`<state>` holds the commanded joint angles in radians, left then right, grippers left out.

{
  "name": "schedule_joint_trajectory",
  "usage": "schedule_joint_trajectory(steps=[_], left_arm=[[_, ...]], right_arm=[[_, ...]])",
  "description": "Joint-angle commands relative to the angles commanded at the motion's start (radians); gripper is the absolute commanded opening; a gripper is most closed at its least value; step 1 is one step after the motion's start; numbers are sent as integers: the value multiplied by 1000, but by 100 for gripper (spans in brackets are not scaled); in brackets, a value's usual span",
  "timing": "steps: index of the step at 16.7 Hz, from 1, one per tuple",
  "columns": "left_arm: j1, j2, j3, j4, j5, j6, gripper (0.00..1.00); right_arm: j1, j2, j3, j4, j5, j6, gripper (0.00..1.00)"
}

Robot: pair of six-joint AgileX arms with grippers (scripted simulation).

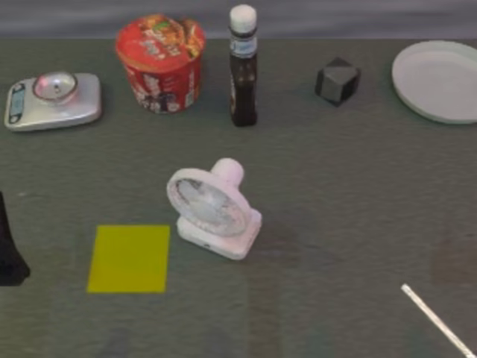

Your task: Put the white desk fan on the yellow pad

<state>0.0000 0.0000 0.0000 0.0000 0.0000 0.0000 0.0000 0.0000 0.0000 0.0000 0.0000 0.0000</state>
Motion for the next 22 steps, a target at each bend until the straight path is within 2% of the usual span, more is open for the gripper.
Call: schedule_joint_trajectory(steps=[4,8,14,22], left_arm=[[-13,30,21,-24,3,23,100],[-76,201,152,-158,12,150,100],[-227,654,531,-491,23,471,100],[-442,1385,1199,-990,23,965,100]], right_arm=[[0,0,0,0,0,0,100],[0,0,0,0,0,0,100],[0,0,0,0,0,0,100],[0,0,0,0,0,0,100]])
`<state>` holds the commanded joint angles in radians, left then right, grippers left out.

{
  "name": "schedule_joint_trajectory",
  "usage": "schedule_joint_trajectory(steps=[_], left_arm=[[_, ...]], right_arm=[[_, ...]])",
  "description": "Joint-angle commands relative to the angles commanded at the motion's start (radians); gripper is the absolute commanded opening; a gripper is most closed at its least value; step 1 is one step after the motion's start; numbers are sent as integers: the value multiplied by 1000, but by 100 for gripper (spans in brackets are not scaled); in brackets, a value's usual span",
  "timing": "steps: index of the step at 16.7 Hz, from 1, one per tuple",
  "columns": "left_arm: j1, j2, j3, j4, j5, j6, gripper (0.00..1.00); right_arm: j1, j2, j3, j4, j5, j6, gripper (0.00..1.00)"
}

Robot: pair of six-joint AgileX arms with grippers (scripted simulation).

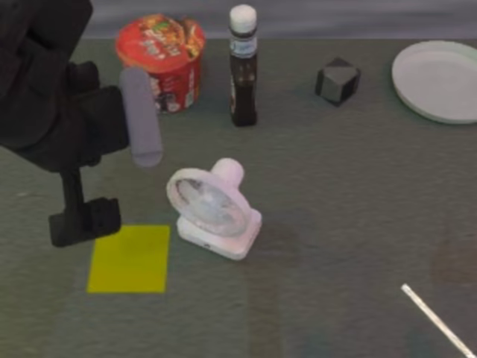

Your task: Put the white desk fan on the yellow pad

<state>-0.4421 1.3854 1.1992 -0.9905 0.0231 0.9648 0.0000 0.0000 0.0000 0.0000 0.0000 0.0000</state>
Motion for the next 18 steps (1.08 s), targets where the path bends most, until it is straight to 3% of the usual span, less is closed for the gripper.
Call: schedule_joint_trajectory(steps=[9,18], left_arm=[[-152,607,635,-386,-17,392,100],[-166,690,733,-436,-20,446,100]], right_arm=[[0,0,0,0,0,0,100],[0,0,0,0,0,0,100]])
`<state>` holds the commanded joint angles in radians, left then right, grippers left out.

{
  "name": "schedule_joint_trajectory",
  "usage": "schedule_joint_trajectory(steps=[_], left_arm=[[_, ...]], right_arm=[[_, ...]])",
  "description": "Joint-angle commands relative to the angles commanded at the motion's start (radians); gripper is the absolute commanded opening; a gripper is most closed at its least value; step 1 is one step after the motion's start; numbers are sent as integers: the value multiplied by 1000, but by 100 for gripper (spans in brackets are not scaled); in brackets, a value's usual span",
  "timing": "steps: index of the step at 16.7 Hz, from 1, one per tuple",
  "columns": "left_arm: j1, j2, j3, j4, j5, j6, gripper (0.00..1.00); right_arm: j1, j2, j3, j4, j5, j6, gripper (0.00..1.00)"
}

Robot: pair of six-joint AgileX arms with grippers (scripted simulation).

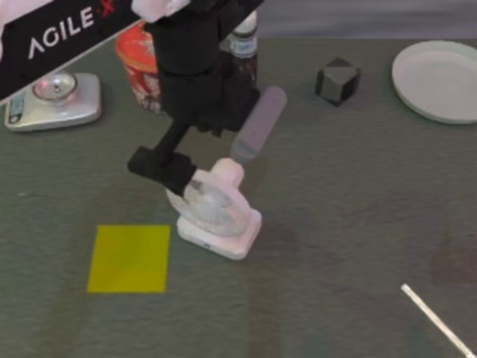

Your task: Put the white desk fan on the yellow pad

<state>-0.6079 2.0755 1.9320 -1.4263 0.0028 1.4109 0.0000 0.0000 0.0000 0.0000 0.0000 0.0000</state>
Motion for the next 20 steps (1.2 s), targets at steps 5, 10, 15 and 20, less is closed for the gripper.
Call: schedule_joint_trajectory(steps=[5,10,15,20], left_arm=[[-3,1,-95,94,-1,3,100],[-4,3,-195,195,-1,3,100],[-4,3,-195,195,-1,3,85],[-4,3,-195,195,-1,3,47]], right_arm=[[0,0,0,0,0,0,100],[0,0,0,0,0,0,100],[0,0,0,0,0,0,100],[0,0,0,0,0,0,100]])
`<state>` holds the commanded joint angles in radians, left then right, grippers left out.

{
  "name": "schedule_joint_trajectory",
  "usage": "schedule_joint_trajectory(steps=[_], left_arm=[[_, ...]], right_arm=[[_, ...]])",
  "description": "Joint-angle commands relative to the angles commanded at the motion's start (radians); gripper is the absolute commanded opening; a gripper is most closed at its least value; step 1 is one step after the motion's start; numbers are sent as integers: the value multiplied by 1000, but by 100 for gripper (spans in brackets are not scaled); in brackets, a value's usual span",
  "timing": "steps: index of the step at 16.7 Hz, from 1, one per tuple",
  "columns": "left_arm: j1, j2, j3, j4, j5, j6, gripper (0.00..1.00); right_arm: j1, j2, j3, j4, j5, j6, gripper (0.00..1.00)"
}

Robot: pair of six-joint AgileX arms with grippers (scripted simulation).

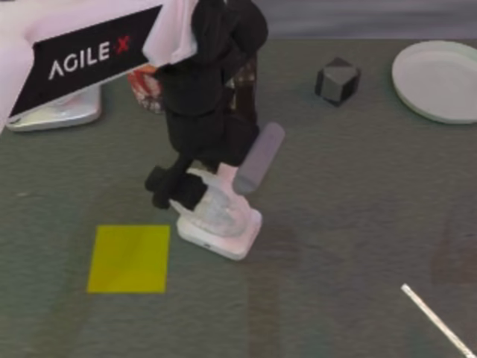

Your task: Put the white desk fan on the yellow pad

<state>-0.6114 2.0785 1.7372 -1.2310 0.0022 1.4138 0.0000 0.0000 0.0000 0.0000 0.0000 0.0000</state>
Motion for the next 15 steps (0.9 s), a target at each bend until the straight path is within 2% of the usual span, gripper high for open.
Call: schedule_joint_trajectory(steps=[6,15], left_arm=[[0,0,0,0,0,0,2],[1,-8,-1,-2,0,0,0]], right_arm=[[0,0,0,0,0,0,100],[0,0,0,0,0,0,100]])
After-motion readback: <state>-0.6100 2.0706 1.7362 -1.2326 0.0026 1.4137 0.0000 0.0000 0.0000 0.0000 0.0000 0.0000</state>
